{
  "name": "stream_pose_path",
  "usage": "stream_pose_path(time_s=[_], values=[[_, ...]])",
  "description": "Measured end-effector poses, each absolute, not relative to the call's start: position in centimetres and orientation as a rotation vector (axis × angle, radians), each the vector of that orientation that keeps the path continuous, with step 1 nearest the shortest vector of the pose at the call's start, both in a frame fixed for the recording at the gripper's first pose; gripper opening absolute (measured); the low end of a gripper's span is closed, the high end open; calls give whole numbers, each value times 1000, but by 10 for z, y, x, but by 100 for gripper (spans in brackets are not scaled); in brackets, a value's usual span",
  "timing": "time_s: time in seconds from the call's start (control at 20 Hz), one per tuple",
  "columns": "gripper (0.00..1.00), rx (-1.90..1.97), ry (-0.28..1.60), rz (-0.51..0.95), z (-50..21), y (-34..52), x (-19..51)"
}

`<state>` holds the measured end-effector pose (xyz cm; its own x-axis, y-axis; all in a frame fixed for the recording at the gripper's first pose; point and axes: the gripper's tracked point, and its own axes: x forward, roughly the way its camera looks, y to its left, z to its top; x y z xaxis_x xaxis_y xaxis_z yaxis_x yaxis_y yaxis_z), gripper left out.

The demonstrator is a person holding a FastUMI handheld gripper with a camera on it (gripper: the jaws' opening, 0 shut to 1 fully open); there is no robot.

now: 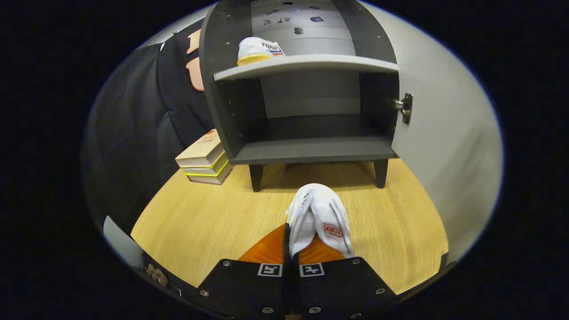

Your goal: Open the shoe cabinet door, grab the shoes and put them into the shoe cabinet, then close the shoe cabinet door.

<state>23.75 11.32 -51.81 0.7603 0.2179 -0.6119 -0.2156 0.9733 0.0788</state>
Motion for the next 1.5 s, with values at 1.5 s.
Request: stream_pose_path(time_s=[1.5], values=[[0, -134, 399, 206, -291, 119, 467]])
